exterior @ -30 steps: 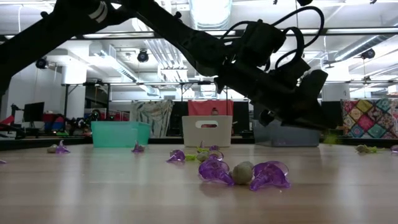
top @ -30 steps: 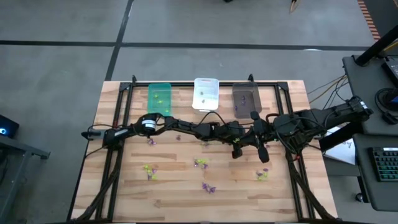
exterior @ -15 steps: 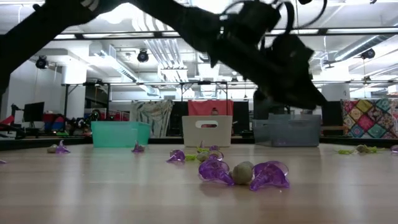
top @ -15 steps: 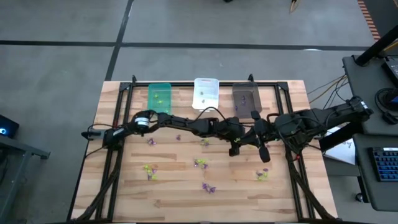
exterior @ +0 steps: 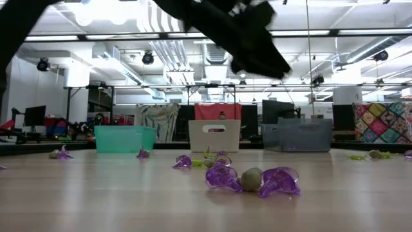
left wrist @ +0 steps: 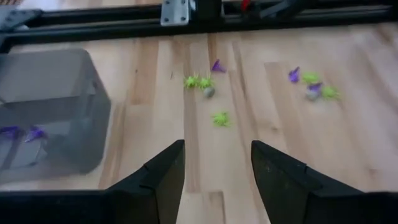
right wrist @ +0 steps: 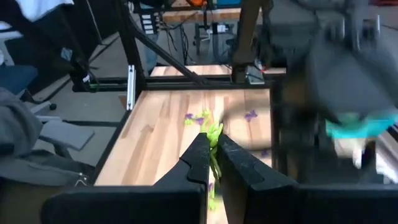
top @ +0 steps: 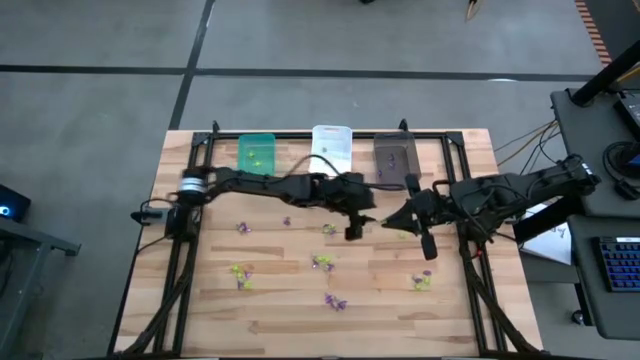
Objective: Sort Halloween decoration
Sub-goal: Put the green spider toy into the blue bin
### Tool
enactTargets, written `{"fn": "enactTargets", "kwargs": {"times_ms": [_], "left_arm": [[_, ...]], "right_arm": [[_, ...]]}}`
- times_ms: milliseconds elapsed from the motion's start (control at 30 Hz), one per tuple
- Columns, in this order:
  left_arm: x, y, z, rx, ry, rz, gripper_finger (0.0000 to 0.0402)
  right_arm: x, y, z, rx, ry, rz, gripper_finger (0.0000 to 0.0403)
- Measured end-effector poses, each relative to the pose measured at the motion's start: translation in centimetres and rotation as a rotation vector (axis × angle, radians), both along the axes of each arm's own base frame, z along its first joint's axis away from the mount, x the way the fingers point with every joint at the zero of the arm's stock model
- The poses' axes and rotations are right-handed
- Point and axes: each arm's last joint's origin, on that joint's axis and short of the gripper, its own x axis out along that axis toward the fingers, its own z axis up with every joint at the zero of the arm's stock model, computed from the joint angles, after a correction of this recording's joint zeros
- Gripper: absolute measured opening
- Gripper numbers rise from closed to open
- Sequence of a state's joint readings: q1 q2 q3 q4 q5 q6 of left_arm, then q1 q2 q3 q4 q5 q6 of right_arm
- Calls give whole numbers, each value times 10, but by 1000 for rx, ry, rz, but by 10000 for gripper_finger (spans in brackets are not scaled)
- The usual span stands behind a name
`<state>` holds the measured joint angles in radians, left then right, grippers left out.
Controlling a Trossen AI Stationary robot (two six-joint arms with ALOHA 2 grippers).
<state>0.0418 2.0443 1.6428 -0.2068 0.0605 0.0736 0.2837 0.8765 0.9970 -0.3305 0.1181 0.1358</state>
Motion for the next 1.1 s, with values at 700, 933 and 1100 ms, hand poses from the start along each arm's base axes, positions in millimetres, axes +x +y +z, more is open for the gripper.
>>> {"fn": "enactTargets", "kwargs": {"times_ms": [700,933,1100], "left_arm": [[-210,-12,59,-89,-215,236,166],[-258,-12,58,-100,-280,255,166],[-282,-12,56,-116,-319,263,166]], "right_arm": [[96,-43,-30,-108,61,-232,13],[153,-86,-41,-133,126,-219,13],[197,-120,-53,-175,153,-269,13]]}}
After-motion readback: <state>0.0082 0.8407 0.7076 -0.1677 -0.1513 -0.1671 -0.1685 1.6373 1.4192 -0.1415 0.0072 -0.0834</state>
